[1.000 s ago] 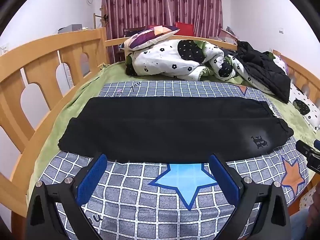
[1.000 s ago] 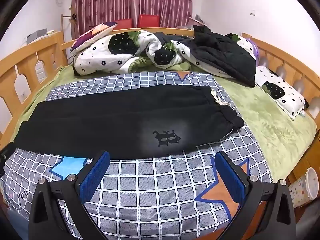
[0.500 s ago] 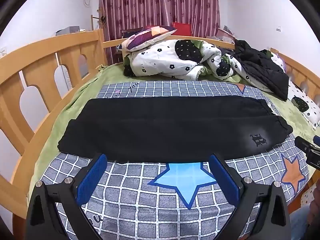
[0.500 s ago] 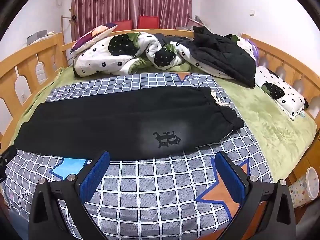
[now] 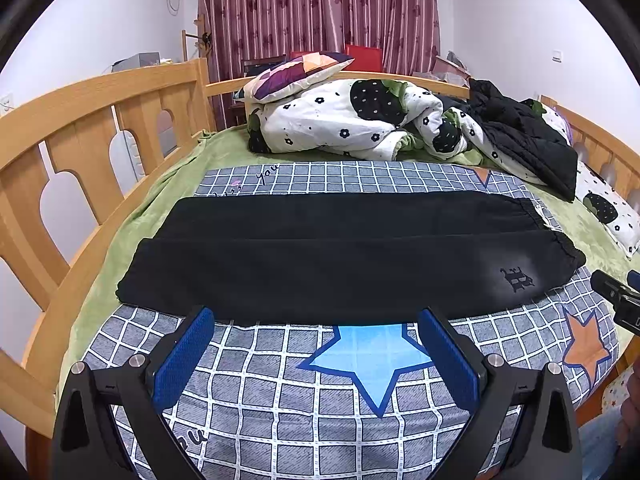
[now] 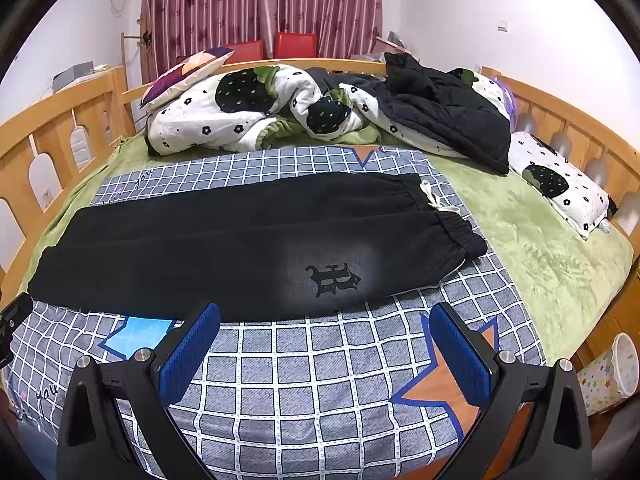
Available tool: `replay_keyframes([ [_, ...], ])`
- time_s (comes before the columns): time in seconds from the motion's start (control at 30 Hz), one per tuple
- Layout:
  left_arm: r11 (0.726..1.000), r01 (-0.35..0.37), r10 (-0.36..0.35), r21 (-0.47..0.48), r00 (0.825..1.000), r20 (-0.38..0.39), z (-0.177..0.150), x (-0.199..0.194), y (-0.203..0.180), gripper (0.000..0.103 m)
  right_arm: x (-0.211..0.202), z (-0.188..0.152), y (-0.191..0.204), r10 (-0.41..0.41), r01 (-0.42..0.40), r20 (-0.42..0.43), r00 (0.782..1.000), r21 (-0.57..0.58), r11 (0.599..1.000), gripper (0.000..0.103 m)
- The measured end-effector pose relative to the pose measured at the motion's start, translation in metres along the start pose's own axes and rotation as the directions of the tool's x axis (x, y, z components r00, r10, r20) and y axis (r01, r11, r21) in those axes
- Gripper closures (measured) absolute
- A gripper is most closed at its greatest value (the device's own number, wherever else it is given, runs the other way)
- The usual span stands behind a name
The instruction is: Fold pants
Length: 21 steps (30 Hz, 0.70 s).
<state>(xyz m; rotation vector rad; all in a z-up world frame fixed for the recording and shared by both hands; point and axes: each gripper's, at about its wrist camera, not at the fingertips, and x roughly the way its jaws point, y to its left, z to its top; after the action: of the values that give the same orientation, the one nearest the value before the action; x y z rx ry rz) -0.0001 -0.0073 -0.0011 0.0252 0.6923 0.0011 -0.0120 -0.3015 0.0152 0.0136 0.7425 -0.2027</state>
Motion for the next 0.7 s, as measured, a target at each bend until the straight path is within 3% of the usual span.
replay_keyframes([
  [0.7,1.000,-0.002,0.002,0.002,1.000,-0.001,0.0000,0.0002,-0.0008,0.000,-0.0011,0.0020,-0.0030,0.000,0.000,0.003,1.000,0.007,1.000,0.001],
])
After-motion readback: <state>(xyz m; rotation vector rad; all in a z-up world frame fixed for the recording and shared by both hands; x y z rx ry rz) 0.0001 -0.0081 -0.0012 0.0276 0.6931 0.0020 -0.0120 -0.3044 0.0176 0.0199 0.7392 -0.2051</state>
